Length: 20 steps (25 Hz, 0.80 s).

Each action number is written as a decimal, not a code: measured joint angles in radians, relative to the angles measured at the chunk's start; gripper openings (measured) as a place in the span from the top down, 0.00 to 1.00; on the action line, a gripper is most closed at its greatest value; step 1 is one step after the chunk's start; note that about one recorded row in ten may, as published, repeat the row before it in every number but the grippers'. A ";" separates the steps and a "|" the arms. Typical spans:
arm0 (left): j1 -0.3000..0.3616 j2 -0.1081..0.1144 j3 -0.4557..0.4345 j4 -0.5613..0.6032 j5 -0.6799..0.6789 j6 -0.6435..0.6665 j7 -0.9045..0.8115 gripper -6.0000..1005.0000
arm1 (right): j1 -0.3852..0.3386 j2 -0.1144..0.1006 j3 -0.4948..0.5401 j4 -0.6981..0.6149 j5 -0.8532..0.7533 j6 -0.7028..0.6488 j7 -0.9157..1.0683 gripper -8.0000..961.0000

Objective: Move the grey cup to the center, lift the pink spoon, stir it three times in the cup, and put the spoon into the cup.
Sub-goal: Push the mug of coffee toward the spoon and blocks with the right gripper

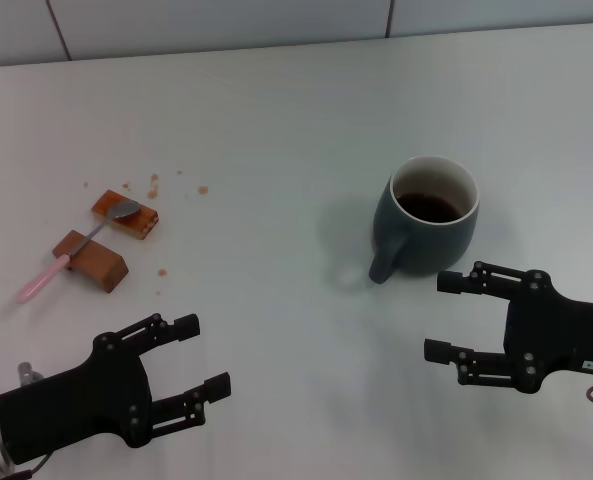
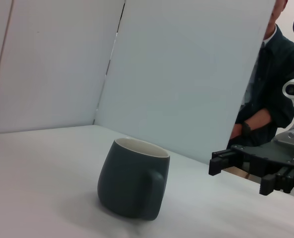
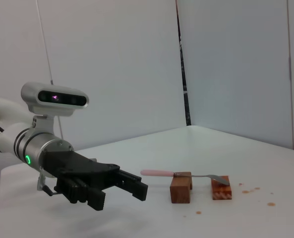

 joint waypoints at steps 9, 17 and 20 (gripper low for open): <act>0.001 0.001 -0.009 -0.004 0.000 0.001 0.001 0.19 | 0.001 0.000 0.000 0.001 -0.001 0.001 0.000 0.21; 0.002 0.002 -0.009 -0.001 0.000 0.002 -0.003 0.20 | -0.015 -0.002 0.056 0.030 0.043 0.009 -0.058 0.23; 0.003 0.002 -0.009 0.000 0.000 0.005 0.000 0.20 | -0.035 -0.002 0.124 0.125 0.134 0.005 -0.212 0.33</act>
